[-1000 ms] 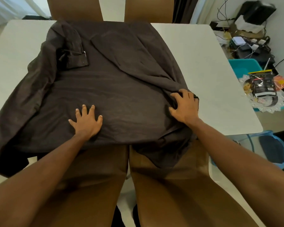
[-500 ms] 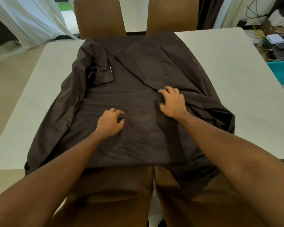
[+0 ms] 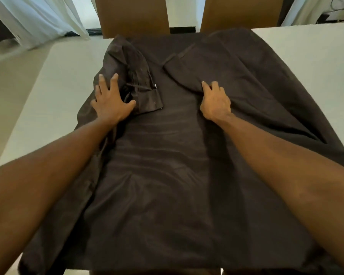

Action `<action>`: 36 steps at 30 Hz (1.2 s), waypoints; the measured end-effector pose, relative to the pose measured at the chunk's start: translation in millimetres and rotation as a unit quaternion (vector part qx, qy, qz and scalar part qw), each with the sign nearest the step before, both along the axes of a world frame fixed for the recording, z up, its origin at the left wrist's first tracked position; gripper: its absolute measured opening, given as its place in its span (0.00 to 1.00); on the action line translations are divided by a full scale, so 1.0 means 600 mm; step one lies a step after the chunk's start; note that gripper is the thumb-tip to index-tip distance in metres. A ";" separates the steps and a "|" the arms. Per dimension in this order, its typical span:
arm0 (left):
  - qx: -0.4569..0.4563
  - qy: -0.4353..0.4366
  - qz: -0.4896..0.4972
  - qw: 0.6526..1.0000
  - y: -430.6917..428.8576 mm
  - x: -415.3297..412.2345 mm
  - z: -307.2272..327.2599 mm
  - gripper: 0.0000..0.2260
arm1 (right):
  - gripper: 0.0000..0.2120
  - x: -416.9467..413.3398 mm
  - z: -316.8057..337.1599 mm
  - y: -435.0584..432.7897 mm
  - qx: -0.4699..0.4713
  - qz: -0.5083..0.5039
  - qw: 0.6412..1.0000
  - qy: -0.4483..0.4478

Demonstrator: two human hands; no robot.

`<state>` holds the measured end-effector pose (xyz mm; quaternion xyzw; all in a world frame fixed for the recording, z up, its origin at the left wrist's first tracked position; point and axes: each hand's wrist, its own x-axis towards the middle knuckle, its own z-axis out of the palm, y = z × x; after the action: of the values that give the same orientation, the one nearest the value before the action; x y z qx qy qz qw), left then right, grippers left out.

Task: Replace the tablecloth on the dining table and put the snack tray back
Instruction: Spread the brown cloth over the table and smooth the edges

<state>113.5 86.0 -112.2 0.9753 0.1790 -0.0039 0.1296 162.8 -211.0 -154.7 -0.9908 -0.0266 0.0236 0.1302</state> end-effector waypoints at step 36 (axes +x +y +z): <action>-0.187 0.154 0.014 0.970 -0.063 -0.008 0.012 0.64 | 0.58 0.041 0.063 -0.090 -0.056 0.156 0.970 0.180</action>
<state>108.6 48.2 -104.8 0.9186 0.2069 -0.1857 0.2810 187.3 -265.0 -117.0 -0.9598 -0.1552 0.2228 0.0716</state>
